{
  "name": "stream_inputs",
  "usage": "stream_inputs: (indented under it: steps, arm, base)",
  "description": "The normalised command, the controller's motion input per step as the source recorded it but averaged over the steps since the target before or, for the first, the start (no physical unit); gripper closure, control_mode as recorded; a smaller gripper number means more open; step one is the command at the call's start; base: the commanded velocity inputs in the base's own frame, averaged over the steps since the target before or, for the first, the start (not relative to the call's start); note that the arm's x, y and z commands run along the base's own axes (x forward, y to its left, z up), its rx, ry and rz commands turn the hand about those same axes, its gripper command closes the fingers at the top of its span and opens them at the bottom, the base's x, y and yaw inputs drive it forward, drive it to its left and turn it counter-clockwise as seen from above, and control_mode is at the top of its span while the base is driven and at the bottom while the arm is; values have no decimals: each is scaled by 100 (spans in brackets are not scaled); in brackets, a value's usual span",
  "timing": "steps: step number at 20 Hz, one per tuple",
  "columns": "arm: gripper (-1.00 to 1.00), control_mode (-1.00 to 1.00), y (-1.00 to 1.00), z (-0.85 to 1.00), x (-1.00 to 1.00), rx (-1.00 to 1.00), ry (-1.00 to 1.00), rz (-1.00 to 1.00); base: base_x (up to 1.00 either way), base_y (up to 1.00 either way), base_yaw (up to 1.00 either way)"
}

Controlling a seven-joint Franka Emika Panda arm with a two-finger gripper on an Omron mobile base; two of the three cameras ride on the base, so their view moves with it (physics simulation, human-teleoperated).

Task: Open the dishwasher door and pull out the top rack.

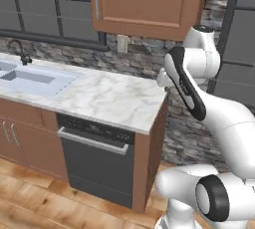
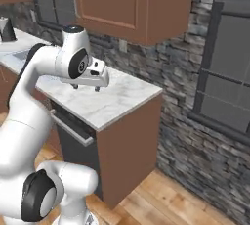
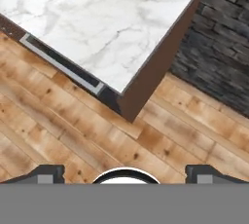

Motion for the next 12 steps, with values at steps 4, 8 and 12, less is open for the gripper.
stream_inputs:
  steps: [4, 8, 12]
  arm:
    - [-100, 100, 0, 0, 0, 0, 0, 0]
    - [-100, 100, 0, 0, 0, 0, 0, 0]
    - [-100, 100, 0, 0, 0, 0, 0, 0]
  base:
    - [0, -31, 63]
    - [0, -38, 53]
    - [29, -31, 35]
